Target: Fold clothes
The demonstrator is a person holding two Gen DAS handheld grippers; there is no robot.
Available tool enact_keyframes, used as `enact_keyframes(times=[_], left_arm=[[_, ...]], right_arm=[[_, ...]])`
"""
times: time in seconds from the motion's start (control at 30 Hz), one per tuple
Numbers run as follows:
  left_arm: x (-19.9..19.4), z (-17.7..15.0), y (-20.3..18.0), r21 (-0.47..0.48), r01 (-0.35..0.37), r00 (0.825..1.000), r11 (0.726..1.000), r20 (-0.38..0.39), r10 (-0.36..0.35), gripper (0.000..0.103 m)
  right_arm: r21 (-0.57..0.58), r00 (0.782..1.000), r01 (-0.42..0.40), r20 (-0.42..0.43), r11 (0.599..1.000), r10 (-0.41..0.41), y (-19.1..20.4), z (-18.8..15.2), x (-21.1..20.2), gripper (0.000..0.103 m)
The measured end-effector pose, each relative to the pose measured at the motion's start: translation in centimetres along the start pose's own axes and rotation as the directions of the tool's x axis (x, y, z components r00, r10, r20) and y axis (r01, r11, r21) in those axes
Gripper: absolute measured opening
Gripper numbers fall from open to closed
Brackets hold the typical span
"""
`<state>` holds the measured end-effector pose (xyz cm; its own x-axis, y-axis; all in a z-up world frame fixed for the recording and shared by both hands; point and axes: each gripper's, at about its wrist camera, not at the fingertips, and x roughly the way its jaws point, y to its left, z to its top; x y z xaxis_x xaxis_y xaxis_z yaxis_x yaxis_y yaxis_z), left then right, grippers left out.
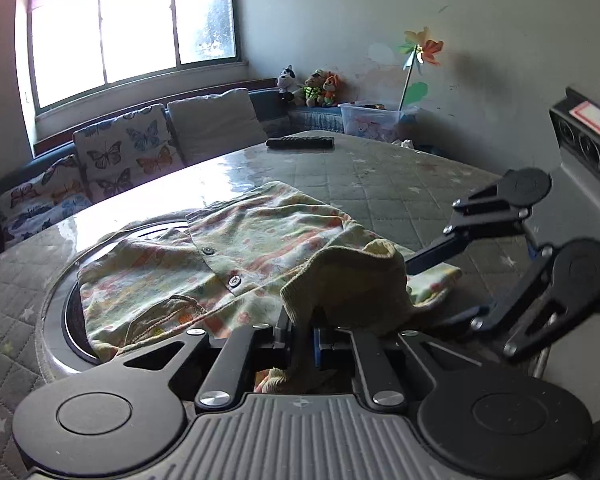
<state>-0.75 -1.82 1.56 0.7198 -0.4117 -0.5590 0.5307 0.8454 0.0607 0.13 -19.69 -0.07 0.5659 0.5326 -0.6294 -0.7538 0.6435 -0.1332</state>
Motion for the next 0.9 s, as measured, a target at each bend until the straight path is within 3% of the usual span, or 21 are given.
enact_keyframes(times=[0.1, 0.13, 0.2, 0.27, 0.33, 0.37, 0.4, 0.53, 0.73, 0.83, 0.9], left_arm=[[0.3, 0.3, 0.6, -0.031, 0.001, 1.0, 1.0, -0.006, -0.001, 0.011], [0.2, 0.2, 0.7, -0.035, -0.002, 1.0, 0.999, -0.009, 0.002, 0.011], [0.0, 0.0, 0.9, -0.041, -0.009, 1.0, 0.999, -0.014, 0.009, 0.016], [-0.5, -0.4, 0.9, -0.037, -0.022, 1.0, 0.999, -0.018, 0.021, 0.019], [-1.3, -1.0, 0.7, -0.012, -0.046, 0.999, 0.999, -0.02, 0.045, 0.034], [-1.7, -1.3, 0.5, 0.005, -0.061, 0.998, 0.998, -0.021, 0.061, 0.05], [-2.1, -1.7, 0.4, 0.022, -0.076, 0.997, 0.997, -0.021, 0.077, 0.058], [-3.0, -3.1, 0.0, 0.095, -0.129, 0.99, 0.987, -0.039, 0.133, 0.059], [-1.9, -4.7, 0.4, 0.209, -0.227, 0.969, 0.951, -0.054, 0.243, 0.058], [-1.1, -5.3, 0.7, 0.258, -0.269, 0.955, 0.928, -0.056, 0.292, 0.038], [-1.1, -5.5, 0.9, 0.256, -0.285, 0.949, 0.924, -0.064, 0.31, 0.019]], right_arm=[[0.001, 0.999, -0.032, -0.007, 0.999, 0.032, 0.2, 0.6, 1.3, 0.05], [0.011, 0.999, -0.045, -0.019, 0.999, 0.045, 0.1, 0.7, 1.7, 0.039], [0.053, 0.997, -0.056, -0.042, 0.997, 0.059, -0.4, 1.0, 2.3, 0.026], [0.111, 0.996, -0.071, -0.048, 0.991, 0.077, -1.2, 1.4, 2.4, 0.022], [0.173, 0.994, -0.091, -0.045, 0.981, 0.101, -2.1, 1.8, 2.2, 0.018], [0.191, 0.993, -0.099, -0.041, 0.977, 0.109, -2.4, 2.0, 2.1, 0.017], [0.202, 0.993, -0.103, -0.034, 0.974, 0.112, -2.6, 2.1, 2.0, 0.017], [0.221, 0.994, -0.104, 0.004, 0.97, 0.106, -3.4, 3.0, 1.4, 0.016], [0.22, 0.996, -0.09, 0.037, 0.971, 0.084, -4.0, 3.8, 1.2, 0.016], [0.232, 0.996, -0.081, 0.042, 0.969, 0.073, -4.0, 3.7, 1.2, 0.015], [0.237, 0.996, -0.08, 0.046, 0.968, 0.072, -4.0, 3.5, 1.1, 0.013]])
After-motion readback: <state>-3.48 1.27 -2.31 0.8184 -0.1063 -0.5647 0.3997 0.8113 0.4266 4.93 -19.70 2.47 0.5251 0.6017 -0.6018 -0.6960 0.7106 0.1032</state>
